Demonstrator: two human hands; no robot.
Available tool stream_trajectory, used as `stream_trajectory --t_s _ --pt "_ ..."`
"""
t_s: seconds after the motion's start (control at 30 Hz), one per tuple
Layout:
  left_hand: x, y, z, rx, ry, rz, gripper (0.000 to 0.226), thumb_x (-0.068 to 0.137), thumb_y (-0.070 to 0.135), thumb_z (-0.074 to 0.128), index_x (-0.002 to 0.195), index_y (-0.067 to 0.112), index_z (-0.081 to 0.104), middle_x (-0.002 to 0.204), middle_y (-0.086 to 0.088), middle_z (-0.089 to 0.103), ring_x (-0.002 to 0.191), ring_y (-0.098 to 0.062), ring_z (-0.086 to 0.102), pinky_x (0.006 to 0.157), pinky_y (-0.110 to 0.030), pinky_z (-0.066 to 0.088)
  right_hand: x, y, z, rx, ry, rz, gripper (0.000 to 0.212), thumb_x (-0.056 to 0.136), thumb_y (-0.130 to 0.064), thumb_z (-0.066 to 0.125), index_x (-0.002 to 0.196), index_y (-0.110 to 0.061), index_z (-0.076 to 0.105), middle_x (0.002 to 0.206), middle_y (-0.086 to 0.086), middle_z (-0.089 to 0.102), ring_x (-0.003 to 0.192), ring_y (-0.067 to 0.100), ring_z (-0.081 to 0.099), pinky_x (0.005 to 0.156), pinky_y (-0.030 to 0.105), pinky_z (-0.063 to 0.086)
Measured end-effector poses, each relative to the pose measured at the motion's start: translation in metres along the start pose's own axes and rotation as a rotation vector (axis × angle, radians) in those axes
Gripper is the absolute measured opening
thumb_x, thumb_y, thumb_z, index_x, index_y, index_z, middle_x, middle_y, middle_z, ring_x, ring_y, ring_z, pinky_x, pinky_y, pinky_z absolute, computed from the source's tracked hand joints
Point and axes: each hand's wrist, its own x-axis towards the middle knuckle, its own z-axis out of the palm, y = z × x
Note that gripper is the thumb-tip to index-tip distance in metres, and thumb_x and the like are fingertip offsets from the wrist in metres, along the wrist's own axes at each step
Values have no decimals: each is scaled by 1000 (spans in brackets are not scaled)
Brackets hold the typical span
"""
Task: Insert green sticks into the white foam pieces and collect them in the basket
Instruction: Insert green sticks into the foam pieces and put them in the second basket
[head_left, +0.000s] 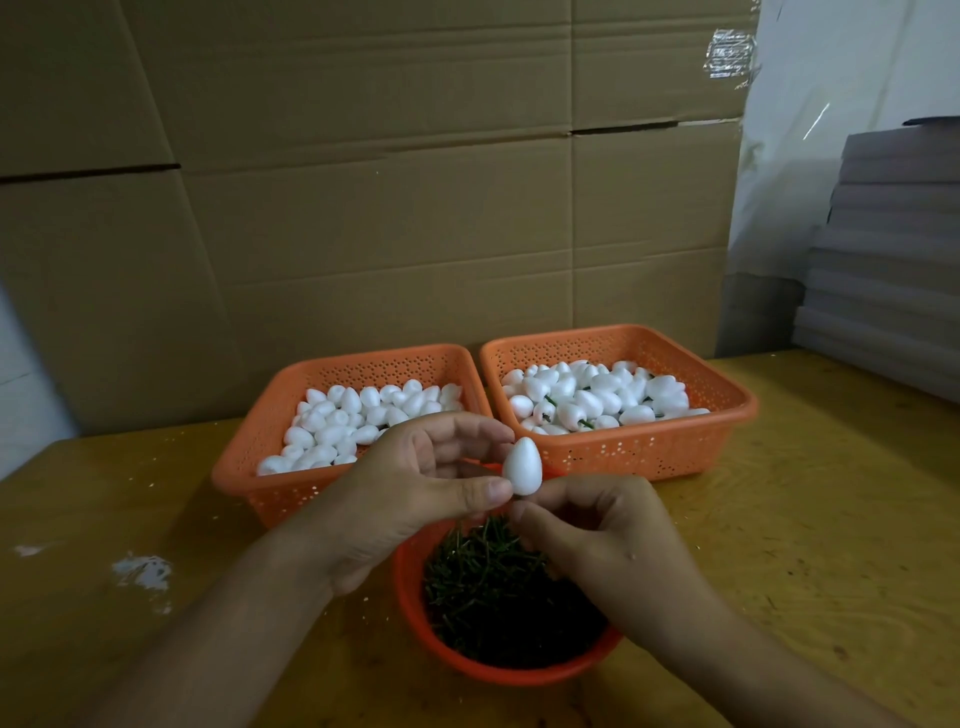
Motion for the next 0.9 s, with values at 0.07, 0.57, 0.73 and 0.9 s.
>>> stream_trajectory --t_s 0.07,0.57,0.73,0.9 --pt "0 1 1 6 7 10 36 76 19 81 109 30 73 119 -4 73 99 -15 71 77 -23 55 -1 -1 -2 11 23 0 11 87 -19 75 76 -19 79 60 -1 69 49 0 54 48 17 39" --pt "-2 1 11 7 77 76 28 76 22 81 103 22 74 109 -8 75 103 -22 72 78 -24 57 -2 -9 0 -73 79 0 12 86 -18 76 80 -28 79 70 -10 74 59 -1 65 55 13 46" --pt "-2 0 11 -49 61 46 27 77 20 78 104 23 75 111 -8 75 105 -23 73 80 -24 58 -2 -13 0 52 52 94 14 90 -17 71 79 -17 79 66 6 71 54 4 58 51 18 46" --pt "-2 1 10 -39 32 18 28 76 30 81 104 27 76 113 -7 75 107 -21 72 83 -25 58 -2 -18 0 154 -37 151 19 94 -15 65 81 -8 77 68 3 71 64 8 64 54 19 50"
